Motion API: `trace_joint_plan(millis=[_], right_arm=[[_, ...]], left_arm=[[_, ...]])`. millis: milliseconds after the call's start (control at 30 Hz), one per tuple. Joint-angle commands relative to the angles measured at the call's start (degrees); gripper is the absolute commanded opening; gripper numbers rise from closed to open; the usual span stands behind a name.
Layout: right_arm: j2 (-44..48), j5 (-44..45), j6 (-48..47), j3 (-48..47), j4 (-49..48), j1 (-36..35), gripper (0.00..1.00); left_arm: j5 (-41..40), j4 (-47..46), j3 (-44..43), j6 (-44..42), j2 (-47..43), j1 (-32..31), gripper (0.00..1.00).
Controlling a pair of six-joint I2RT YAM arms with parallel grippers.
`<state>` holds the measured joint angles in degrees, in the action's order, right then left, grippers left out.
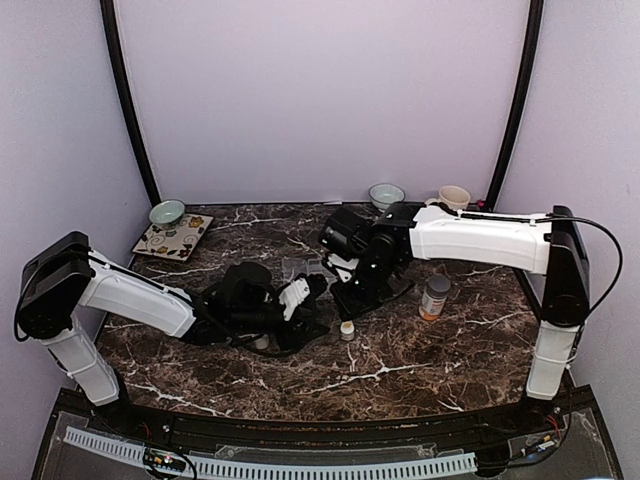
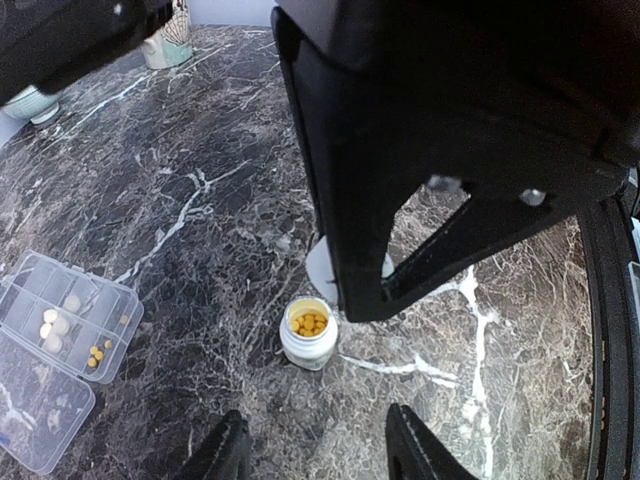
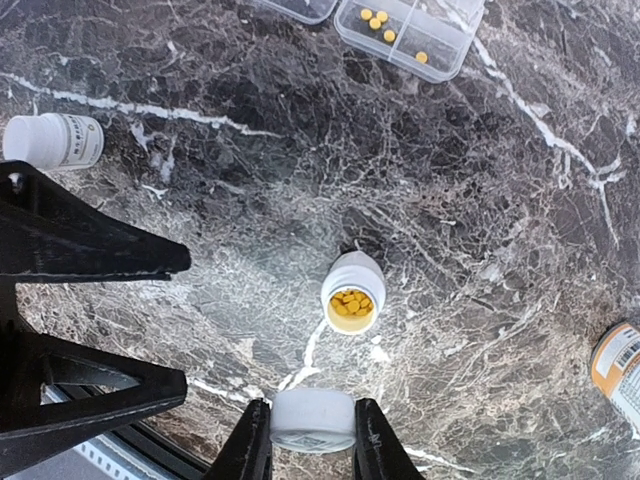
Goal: Sort the pills into containers
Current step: Close the lid of the pill bottle on the pill bottle.
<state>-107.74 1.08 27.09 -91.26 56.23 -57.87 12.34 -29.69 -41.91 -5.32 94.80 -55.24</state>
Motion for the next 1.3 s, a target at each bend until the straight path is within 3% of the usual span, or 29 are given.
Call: trace_joint_plan(millis=[0, 467, 1267], right_arm=[[-2.23, 0.13, 1.49, -2.56, 4.35, -0.49, 0.19], [-8.25, 0.23, 0.64, -8.67, 7.73, 0.13, 0.19], [-11.69, -0.81, -0.83, -11.18, 9.39, 2.09, 0.21]], left_arm=[[-1.18, 1.58, 0.7, 0.17, -2.94, 0.22, 0.48], [-2.82, 1.13, 2.3, -0.1, -5.68, 0.22, 0.48], [-2.76, 0.07, 2.62, -0.32, -6.13, 0.22, 0.48]])
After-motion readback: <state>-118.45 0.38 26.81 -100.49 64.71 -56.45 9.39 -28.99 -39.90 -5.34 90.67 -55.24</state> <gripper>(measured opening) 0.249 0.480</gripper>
